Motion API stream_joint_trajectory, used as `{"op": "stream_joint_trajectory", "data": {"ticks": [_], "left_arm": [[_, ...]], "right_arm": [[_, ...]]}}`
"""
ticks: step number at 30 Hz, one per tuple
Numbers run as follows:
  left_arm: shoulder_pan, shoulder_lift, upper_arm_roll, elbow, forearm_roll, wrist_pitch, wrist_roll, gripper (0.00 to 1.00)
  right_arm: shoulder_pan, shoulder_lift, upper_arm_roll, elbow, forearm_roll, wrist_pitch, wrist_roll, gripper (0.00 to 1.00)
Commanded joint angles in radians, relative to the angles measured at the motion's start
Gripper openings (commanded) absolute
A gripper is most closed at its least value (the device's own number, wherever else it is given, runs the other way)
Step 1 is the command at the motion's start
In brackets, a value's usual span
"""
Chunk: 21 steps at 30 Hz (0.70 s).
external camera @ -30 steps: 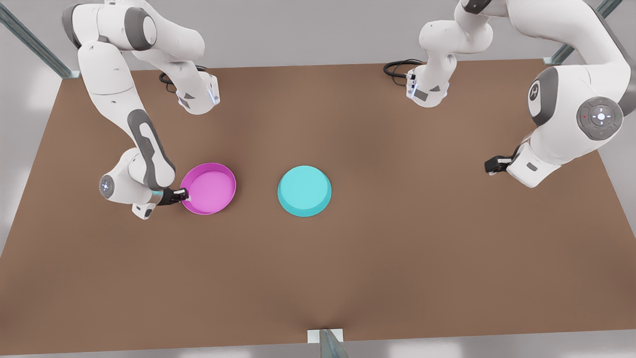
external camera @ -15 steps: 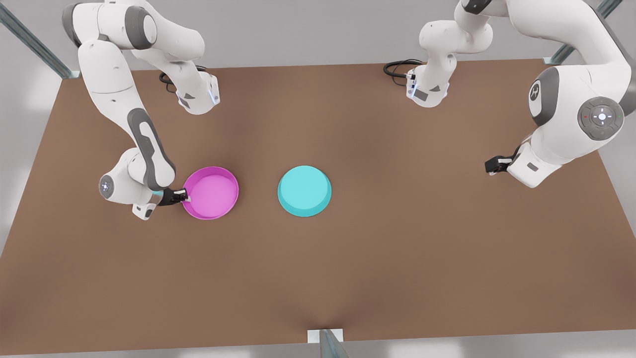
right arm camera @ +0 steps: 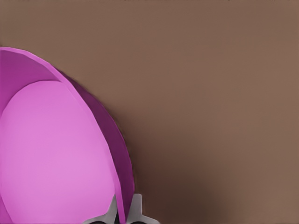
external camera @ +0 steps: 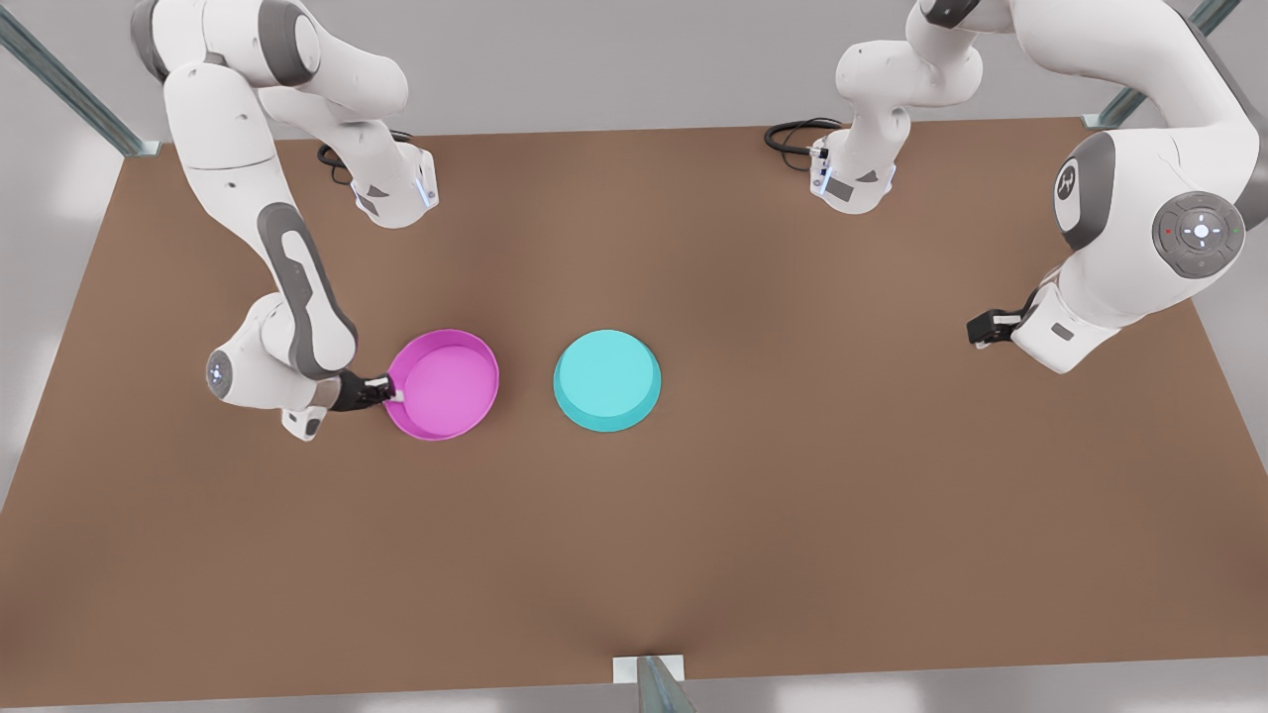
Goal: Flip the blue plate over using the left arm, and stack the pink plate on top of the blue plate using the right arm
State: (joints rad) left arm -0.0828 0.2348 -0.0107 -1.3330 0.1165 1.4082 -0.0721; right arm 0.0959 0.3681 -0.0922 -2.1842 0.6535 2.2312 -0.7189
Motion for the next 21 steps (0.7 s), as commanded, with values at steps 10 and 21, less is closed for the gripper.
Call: {"op": "stream_joint_trajectory", "data": {"ticks": [10, 21], "left_arm": [[0.000, 0.000, 0.002, 0.000, 0.000, 0.000, -0.002, 1.00], [0.002, 0.001, 0.005, 0.000, 0.000, 0.003, -0.002, 1.00]], "right_arm": [[0.110, -0.024, 0.045, 0.029, 0.097, 0.005, 0.147, 0.21], [0.303, -0.060, 0.078, 0.043, 0.202, 0.067, 0.337, 0.21]]}}
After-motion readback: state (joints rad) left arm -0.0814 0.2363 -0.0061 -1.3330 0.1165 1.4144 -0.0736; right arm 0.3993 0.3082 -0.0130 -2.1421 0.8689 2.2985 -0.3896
